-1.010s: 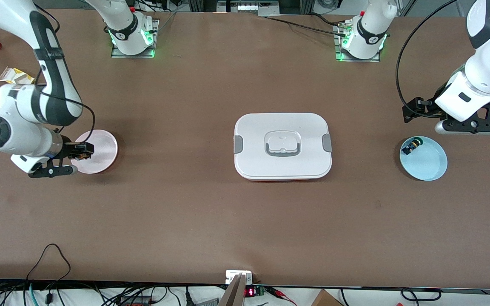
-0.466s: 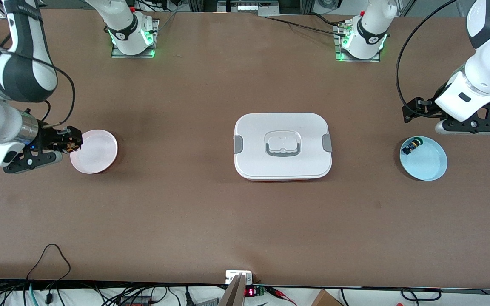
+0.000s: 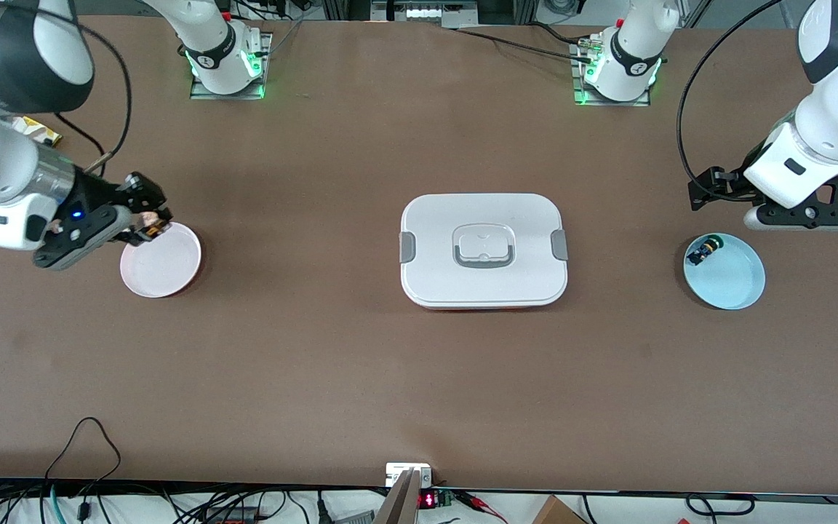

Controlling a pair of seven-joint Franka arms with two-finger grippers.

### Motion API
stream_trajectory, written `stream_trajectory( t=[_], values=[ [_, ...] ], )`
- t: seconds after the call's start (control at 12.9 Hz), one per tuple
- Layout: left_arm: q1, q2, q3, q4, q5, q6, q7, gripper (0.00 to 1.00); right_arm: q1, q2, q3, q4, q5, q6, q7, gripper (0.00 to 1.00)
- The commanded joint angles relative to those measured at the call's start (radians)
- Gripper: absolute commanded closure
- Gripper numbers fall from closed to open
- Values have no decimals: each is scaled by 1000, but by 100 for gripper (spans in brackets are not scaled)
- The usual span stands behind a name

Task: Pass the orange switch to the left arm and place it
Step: 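Lift the orange switch with the right gripper toward the white box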

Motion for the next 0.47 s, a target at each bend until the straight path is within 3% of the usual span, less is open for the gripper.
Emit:
stream_trajectory(
  t=[0.0,0.39],
  values=[
    [-4,8,5,21,-15,-5,2,0,34,-22,25,-6,84,-2,-104,100],
    [-6,7,4,21,-18,-5,0,0,37,-16,45,-15,354,75,-577,100]
  ],
)
